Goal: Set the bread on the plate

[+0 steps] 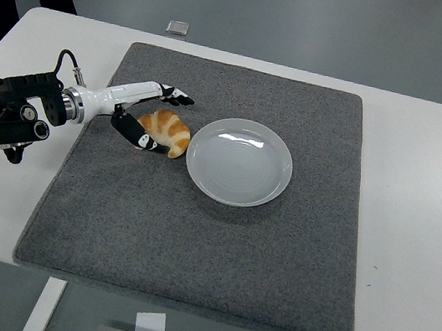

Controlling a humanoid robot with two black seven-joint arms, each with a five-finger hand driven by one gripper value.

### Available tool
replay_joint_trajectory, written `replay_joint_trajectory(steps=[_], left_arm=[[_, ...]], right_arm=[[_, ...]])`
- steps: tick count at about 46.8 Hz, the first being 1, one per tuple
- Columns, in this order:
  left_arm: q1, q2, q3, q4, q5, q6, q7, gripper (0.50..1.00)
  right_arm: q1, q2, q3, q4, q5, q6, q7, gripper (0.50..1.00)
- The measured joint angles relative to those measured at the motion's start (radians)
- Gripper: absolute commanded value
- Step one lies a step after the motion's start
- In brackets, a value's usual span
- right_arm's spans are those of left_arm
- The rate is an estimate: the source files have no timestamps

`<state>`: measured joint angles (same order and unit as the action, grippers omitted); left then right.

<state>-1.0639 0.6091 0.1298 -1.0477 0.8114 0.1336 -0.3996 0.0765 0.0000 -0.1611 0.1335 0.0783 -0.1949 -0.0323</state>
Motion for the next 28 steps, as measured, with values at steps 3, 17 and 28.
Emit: replay_joint_trajectory(steps=[3,17,28], left_arm=[[0.000,0.000,-0.001,0.000,-0.001,0.000,0.000,0.924],[0.040,-0.001,-0.022,0.002,-0.003,0.005,-0.005,0.913],[0.048,-0.005,-0.026,0.003,-0.002,0.005,-0.009,0.851]], right_arm=[[0.000,0.000,0.000,0.000,0.000,0.000,0.000,0.952],[0.000,0.000,0.000,0.000,0.000,0.000,0.000,0.952],[0.000,0.000,0.000,0.000,0.000,-0.001,0.000,0.952]])
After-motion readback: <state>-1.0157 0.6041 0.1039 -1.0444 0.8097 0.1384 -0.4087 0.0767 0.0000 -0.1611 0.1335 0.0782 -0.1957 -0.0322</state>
